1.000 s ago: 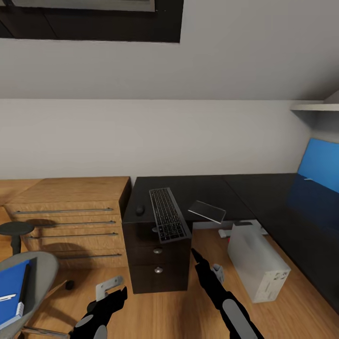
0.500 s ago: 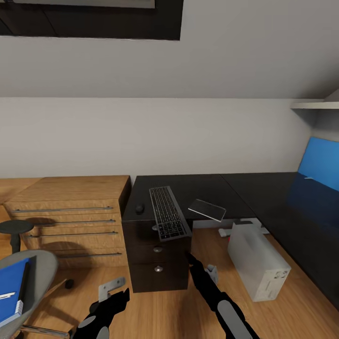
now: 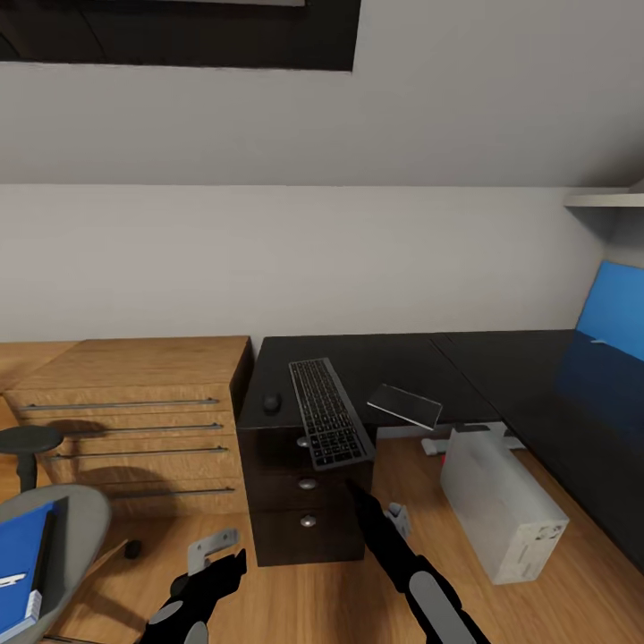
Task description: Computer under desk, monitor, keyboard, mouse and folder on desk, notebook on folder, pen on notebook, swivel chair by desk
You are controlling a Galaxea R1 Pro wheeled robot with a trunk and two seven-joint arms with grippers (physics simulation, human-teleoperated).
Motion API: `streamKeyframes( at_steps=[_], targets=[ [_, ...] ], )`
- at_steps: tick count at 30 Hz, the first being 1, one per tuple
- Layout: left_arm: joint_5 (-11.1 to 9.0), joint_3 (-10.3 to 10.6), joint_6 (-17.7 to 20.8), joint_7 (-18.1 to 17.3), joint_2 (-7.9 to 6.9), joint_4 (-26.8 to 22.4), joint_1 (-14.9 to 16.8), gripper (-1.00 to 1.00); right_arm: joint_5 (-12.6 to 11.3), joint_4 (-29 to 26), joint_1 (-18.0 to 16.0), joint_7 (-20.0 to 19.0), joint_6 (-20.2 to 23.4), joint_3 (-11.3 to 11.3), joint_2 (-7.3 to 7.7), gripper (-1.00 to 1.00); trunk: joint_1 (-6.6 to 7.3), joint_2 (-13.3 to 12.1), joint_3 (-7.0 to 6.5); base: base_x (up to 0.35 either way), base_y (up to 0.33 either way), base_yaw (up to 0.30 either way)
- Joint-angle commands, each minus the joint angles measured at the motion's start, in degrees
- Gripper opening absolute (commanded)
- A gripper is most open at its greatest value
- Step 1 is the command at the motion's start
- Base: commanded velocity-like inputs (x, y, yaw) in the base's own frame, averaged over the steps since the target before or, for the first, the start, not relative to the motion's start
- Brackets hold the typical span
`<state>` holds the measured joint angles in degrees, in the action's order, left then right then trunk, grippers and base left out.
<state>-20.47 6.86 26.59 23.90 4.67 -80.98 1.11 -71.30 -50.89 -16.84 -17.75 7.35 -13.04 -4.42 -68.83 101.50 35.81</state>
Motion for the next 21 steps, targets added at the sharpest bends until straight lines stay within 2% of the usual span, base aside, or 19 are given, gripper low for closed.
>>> streamKeyframes(
  at_steps=[1, 6, 14, 21],
  targets=[
    [-0.59, 0.08, 0.09, 0.54, -0.01, -0.07, 0.04, 1.00, -0.60, 0.01, -0.03, -0.15, 0.23, 0.02, 0.01, 1.00, 0.00, 0.03, 0.06, 0.093, 0.008, 0.000],
    [-0.61, 0.09, 0.05, 0.54, -0.01, -0.06, 0.04, 1.00, -0.52, -0.06, -0.03, -0.23, 0.15, 0.03, 0.02, 1.00, 0.00, 0.03, 0.06, 0.192, 0.002, 0.000],
    [-0.61, 0.09, 0.10, 0.54, -0.01, -0.06, 0.05, 1.00, -0.45, -0.06, -0.03, -1.19, 0.12, 0.11, 0.02, 1.00, 0.00, 0.03, 0.06, 0.062, 0.000, 0.000],
    [-0.62, 0.09, 0.11, 0.54, -0.01, -0.06, 0.04, 1.00, -0.42, -0.05, -0.03, -1.19, 0.12, 0.19, 0.10, 1.00, 0.00, 0.03, 0.06, 0.255, 0.000, 0.000]
  ],
)
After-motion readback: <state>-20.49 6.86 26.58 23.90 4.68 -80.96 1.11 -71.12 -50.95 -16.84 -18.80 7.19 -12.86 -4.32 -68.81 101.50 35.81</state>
